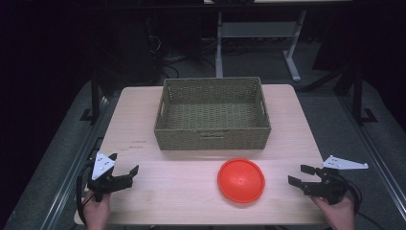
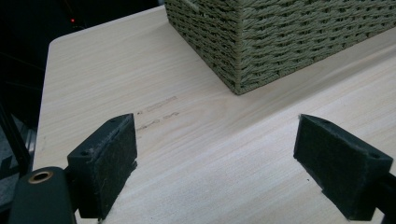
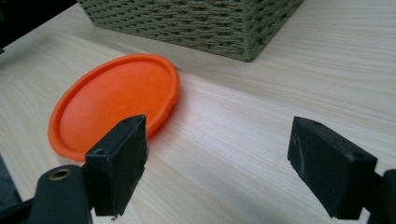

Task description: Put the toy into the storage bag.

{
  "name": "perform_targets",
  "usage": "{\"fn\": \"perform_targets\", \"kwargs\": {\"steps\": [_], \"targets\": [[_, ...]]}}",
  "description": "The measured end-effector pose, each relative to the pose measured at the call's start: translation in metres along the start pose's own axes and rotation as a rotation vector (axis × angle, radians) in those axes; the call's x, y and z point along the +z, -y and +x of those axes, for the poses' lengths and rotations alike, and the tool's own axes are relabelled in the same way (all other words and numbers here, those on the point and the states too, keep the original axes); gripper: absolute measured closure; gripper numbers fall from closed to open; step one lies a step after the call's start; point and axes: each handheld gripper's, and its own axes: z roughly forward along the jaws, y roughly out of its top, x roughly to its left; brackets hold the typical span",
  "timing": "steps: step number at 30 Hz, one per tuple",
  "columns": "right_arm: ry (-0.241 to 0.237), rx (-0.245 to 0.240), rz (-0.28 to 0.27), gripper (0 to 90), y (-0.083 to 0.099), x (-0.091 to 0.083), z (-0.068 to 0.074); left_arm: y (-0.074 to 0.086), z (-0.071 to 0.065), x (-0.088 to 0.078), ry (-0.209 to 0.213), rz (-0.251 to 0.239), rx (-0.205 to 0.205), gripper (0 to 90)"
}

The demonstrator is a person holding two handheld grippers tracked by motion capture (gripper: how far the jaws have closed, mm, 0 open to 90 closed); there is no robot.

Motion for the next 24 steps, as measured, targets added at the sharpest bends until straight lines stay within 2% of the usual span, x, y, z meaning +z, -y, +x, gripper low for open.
{"fn": "perform_targets", "kwargs": {"steps": [5, 13, 20, 24], "targets": [[-0.013, -0.040, 0.000, 18.6, -0.008, 0.003, 0.010, 0.000, -0.003, 0.000, 0.001, -0.002, 0.009, 12.8], [-0.034, -0.051, 0.014, 17.8, -0.016, 0.011, 0.019, 0.000, -0.004, 0.000, 0.002, -0.001, 0.015, 12.8], [-0.040, -0.078, 0.068, 15.2, -0.030, 0.021, 0.025, 0.000, -0.002, -0.001, -0.003, 0.000, 0.014, 12.8], [-0.044, -0.067, 0.088, 14.4, -0.034, 0.026, 0.026, 0.000, -0.002, 0.000, -0.005, 0.005, 0.010, 12.8]]}}
